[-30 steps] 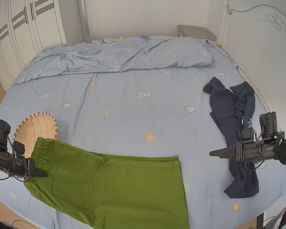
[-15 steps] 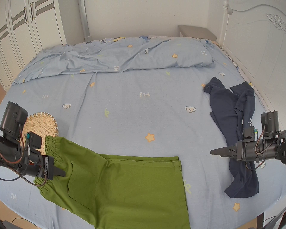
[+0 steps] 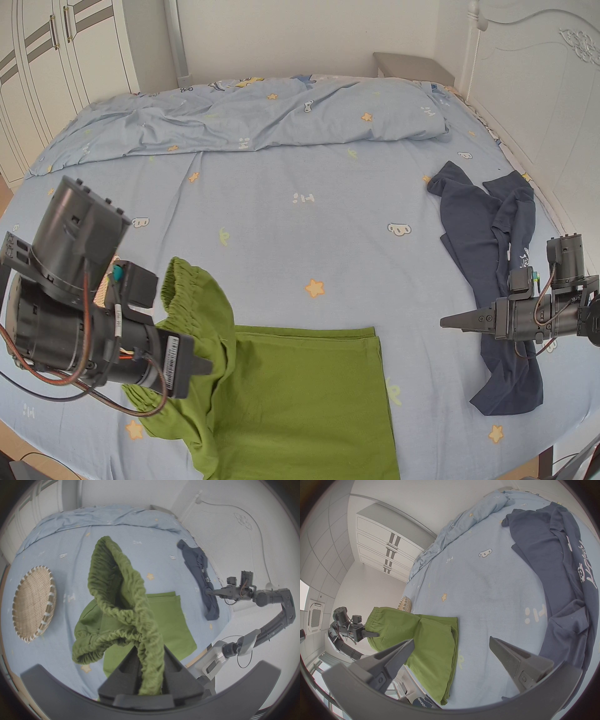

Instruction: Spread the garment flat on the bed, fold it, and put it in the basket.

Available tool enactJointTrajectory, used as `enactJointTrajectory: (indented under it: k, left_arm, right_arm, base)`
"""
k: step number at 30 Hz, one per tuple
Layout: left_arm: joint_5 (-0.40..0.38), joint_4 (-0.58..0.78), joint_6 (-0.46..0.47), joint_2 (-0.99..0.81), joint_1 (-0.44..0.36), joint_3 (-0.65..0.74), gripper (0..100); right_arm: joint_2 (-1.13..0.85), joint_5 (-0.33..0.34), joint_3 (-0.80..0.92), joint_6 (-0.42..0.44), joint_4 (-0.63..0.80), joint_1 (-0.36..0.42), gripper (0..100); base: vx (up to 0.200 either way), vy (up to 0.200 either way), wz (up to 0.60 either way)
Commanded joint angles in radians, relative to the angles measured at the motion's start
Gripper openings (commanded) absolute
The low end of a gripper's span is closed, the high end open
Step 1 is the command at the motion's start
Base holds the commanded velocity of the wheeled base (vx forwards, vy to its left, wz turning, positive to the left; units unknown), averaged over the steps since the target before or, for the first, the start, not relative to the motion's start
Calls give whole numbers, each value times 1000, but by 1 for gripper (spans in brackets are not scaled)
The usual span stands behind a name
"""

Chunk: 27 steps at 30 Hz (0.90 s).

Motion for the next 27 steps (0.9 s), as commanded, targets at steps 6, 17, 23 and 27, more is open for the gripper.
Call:
enactJointTrajectory:
  k: [6,17,23,27]
  left_arm:
    - [15,-44,-57,177,-150,-81,0]
    - [121,-133,-157,278,-303,-84,0]
    - [124,-188,-157,320,-323,-75,0]
    - [124,-208,-159,330,-323,-75,0]
  right_arm:
    - [-1,-2,4,0,-1,0,100]
    - [3,-2,14,-6,-2,-3,100]
    - [5,-2,14,-6,-2,3,100]
    - [3,-2,14,-6,-2,3,100]
  base:
    - [0,0,0]
    - [0,0,0]
    - [0,0,0]
    - [0,0,0]
